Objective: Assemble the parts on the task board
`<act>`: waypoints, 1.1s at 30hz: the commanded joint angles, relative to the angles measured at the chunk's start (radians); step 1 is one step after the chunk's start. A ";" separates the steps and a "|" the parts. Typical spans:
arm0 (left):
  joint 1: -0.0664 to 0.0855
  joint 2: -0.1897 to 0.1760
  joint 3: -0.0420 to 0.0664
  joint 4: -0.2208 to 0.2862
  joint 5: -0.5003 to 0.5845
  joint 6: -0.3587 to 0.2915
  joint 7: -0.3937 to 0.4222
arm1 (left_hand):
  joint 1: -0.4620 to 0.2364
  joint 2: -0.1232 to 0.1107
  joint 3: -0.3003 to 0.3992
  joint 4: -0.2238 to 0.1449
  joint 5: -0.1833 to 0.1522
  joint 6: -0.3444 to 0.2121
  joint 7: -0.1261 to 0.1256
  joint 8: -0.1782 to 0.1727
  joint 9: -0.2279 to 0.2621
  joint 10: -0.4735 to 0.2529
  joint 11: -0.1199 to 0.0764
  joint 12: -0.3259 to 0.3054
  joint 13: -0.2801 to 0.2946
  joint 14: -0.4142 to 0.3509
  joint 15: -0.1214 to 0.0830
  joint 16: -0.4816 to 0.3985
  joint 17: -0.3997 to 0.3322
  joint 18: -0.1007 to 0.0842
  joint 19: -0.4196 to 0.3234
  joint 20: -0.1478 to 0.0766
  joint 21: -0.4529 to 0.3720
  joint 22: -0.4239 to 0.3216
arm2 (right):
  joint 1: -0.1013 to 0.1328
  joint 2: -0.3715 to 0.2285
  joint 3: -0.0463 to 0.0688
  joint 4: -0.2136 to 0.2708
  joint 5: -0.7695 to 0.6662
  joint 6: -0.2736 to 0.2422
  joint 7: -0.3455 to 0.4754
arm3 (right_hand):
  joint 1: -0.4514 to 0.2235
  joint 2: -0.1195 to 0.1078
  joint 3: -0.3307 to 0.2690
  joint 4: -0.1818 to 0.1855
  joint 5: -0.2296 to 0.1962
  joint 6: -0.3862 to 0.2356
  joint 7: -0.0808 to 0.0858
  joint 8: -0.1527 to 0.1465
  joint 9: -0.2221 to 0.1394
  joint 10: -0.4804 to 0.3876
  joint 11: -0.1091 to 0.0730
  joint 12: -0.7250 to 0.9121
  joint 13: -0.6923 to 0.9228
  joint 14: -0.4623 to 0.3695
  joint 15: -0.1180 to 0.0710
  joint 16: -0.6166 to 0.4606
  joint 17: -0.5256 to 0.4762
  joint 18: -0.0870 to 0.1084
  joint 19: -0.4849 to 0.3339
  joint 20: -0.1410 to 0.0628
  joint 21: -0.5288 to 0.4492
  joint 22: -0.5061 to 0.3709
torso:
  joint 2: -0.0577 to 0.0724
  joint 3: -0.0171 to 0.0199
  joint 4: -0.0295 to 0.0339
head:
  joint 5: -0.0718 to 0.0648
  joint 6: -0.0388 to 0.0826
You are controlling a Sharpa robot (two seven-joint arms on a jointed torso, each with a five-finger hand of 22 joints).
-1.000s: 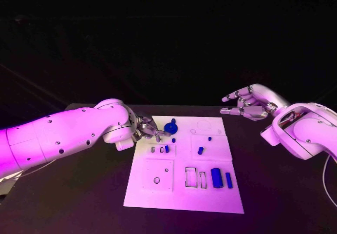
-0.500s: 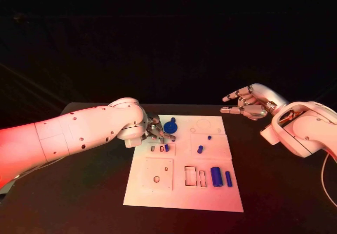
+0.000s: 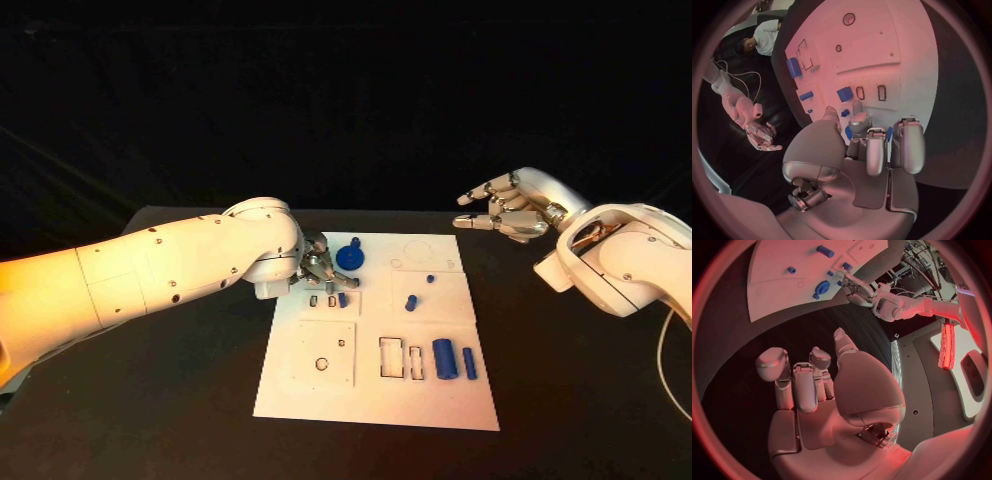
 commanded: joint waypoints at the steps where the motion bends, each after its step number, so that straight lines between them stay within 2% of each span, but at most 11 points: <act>1: 0.001 0.005 0.000 -0.002 -0.014 0.036 -0.005 | 0.003 0.010 -0.009 0.000 -0.004 -0.008 0.000 0.007 0.003 0.006 -0.001 0.006 0.002 0.107 -0.006 0.002 0.263 -0.016 0.022 -0.005 0.005 0.025 | 0.000 0.002 0.000 -0.002 0.001 0.010 -0.005 | -0.002 0.010 -0.006 -0.001 0.006 0.005 -0.002 0.005 0.001 -0.003 -0.003 -0.006 -0.002 0.049 -0.006 -0.004 0.016 0.020 -0.007 -0.004 -0.006 -0.001 | 0.000 -0.0007 0.0004 | -0.001 -0.001; 8: 0.001 0.016 -0.001 -0.011 -0.015 0.051 -0.005 | 0.027 0.029 -0.008 -0.003 -0.002 -0.014 -0.001 0.020 0.020 0.011 -0.002 0.014 0.012 0.107 -0.007 0.002 0.263 -0.017 0.024 -0.005 0.010 0.035 | 0.000 0.005 -0.001 -0.005 -0.004 0.020 -0.008 | 0.001 0.012 -0.008 -0.001 0.011 0.005 -0.002 0.006 0.001 0.001 -0.003 0.001 0.004 0.052 -0.006 0.001 0.025 0.019 -0.004 -0.004 -0.004 0.004 | 0.001 -0.0010 0.0000 | -0.003 -0.005; 12: 0.000 0.022 -0.003 -0.012 -0.015 0.058 -0.005 | 0.028 0.030 -0.008 -0.003 -0.002 -0.015 -0.001 0.020 0.021 0.013 -0.002 0.017 0.016 0.107 -0.006 0.002 0.263 -0.018 0.025 -0.005 0.012 0.038 | -0.001 0.006 -0.001 -0.005 -0.019 0.022 -0.010 | 0.004 0.014 -0.008 -0.002 0.015 0.004 -0.002 0.006 0.001 0.001 -0.004 0.001 0.003 0.052 -0.007 0.001 0.025 0.019 -0.003 -0.004 -0.004 0.003 | 0.001 -0.0007 0.0001 | -0.003 -0.007; 15: -0.002 0.025 -0.003 -0.011 -0.015 0.063 -0.005 | 0.028 0.029 -0.008 -0.003 -0.002 -0.015 -0.001 0.021 0.021 0.013 -0.002 0.017 0.016 0.107 -0.006 0.002 0.263 -0.018 0.026 -0.005 0.012 0.038 | -0.001 0.008 -0.001 -0.007 -0.042 0.025 -0.013 | 0.009 0.015 -0.013 -0.002 0.037 0.004 -0.002 0.008 0.000 0.001 -0.004 -0.001 0.001 0.053 -0.007 0.000 0.024 0.019 -0.002 -0.005 -0.006 0.001 | 0.002 -0.0016 0.0005 | -0.003 -0.006; 20: -0.003 0.027 -0.004 -0.008 -0.015 0.066 -0.005 | 0.030 0.029 -0.009 -0.003 -0.002 -0.015 -0.001 0.022 0.022 0.014 -0.002 0.017 0.017 0.107 -0.006 0.002 0.263 -0.018 0.026 -0.005 0.012 0.039 | -0.002 0.012 -0.002 -0.010 -0.059 0.028 -0.016 | 0.010 0.015 -0.015 -0.002 0.041 0.003 -0.003 0.008 0.000 0.001 -0.004 0.000 0.001 0.053 -0.007 -0.001 0.024 0.019 -0.002 -0.005 -0.006 0.001 | 0.001 -0.0002 0.0013 | 0.000 -0.009; 24: -0.003 0.026 -0.004 -0.002 -0.015 0.074 -0.004 | 0.032 0.030 -0.009 -0.004 -0.002 -0.016 -0.001 0.023 0.024 0.014 -0.002 0.017 0.016 0.107 -0.006 0.002 0.263 -0.018 0.025 -0.005 0.010 0.036 | -0.003 0.014 -0.003 -0.010 -0.083 0.029 -0.017 | 0.013 0.016 -0.018 -0.002 0.053 0.003 -0.003 0.009 0.000 0.000 -0.005 -0.002 -0.002 0.053 -0.008 -0.003 0.022 0.019 -0.001 -0.006 -0.008 0.000 | 0.001 -0.0009 0.0004 | -0.001 -0.010; 33: -0.004 0.024 -0.004 0.003 -0.015 0.081 -0.004 | 0.039 0.033 -0.009 -0.005 -0.002 -0.017 -0.002 0.027 0.030 0.014 -0.002 0.017 0.017 0.107 -0.006 0.002 0.263 -0.018 0.024 -0.005 0.011 0.036 | -0.004 0.018 -0.004 -0.012 -0.109 0.033 -0.020 | 0.013 0.016 -0.018 -0.002 0.054 0.003 -0.003 0.009 0.000 0.000 -0.005 -0.002 -0.002 0.053 -0.008 -0.002 0.023 0.019 -0.001 -0.006 -0.008 -0.001 | 0.002 0.0004 0.0008 | 0.001 -0.011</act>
